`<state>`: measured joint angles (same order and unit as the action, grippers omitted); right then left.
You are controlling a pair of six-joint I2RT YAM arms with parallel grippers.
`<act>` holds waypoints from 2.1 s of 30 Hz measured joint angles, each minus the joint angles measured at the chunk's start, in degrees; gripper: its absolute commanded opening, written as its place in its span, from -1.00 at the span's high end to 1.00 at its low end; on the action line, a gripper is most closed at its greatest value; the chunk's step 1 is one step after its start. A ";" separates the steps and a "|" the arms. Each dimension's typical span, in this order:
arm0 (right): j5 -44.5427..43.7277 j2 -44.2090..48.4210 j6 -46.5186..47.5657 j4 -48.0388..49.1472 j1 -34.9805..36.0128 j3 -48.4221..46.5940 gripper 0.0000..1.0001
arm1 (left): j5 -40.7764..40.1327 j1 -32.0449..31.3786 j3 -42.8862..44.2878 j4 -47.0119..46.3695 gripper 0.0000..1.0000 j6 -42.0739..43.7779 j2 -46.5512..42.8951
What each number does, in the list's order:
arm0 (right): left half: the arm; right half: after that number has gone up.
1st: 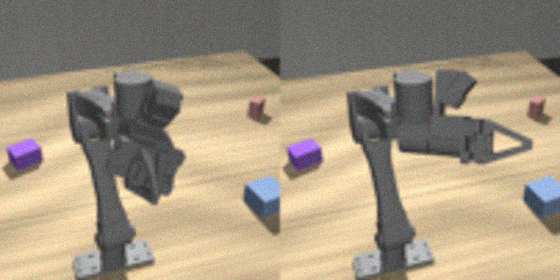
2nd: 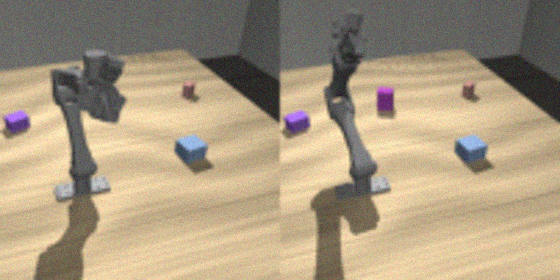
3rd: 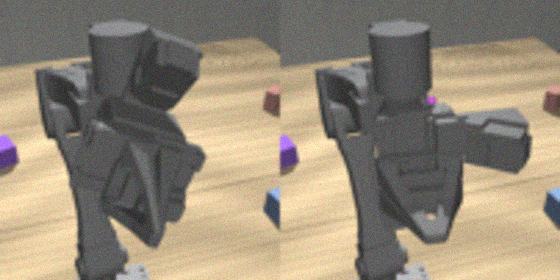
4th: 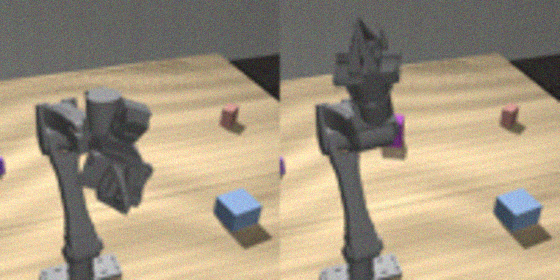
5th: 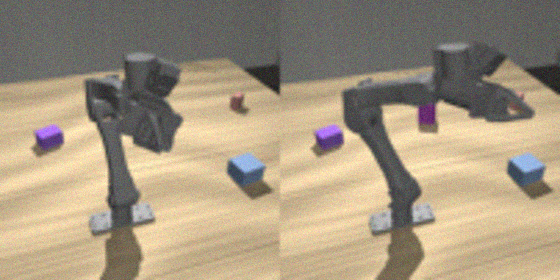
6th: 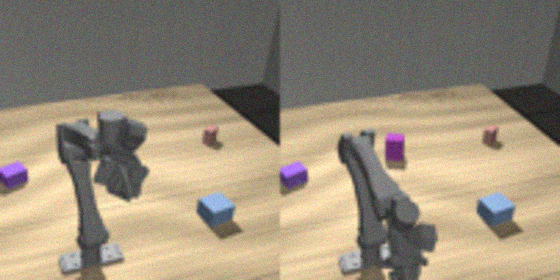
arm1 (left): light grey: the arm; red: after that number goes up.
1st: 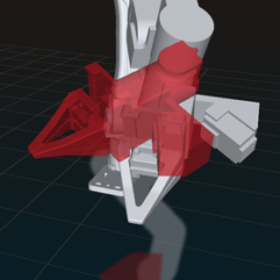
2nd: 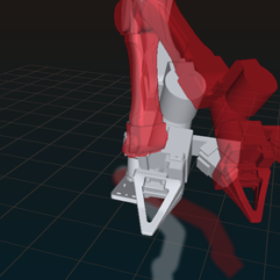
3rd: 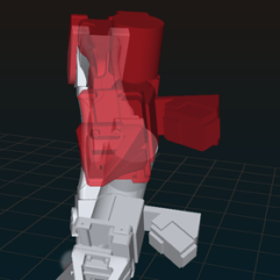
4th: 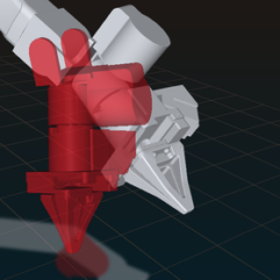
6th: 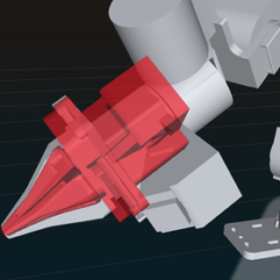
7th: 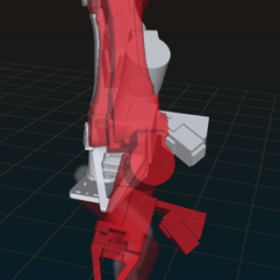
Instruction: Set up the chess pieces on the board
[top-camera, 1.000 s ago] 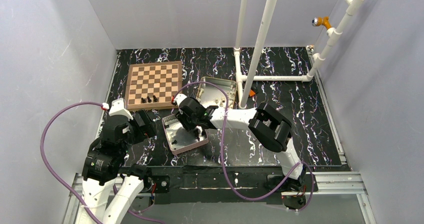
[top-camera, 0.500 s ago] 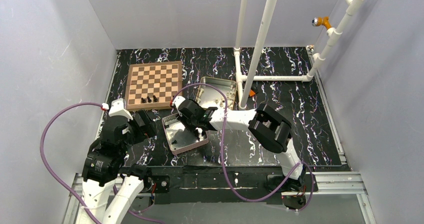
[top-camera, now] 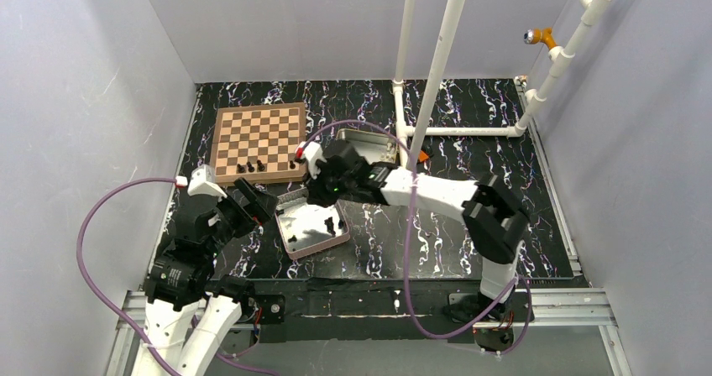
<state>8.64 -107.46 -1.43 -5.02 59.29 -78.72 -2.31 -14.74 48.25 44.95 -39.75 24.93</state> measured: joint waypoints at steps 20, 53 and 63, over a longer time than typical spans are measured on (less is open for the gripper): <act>17.31 18.23 12.90 24.20 -4.24 18.27 0.97 | 15.56 0.00 -13.11 -29.22 -0.27 -25.79 2.99; 20.28 19.47 14.14 29.18 -4.02 19.65 0.97 | 25.59 0.00 -15.96 -37.66 1.00 -30.77 10.93; 20.28 19.47 14.16 28.65 -4.02 19.69 -0.25 | 25.68 0.00 -15.30 -36.35 1.00 -27.08 11.06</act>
<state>28.93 -87.99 12.73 23.64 55.27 -59.02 23.38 -14.74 32.95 8.60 -66.83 35.99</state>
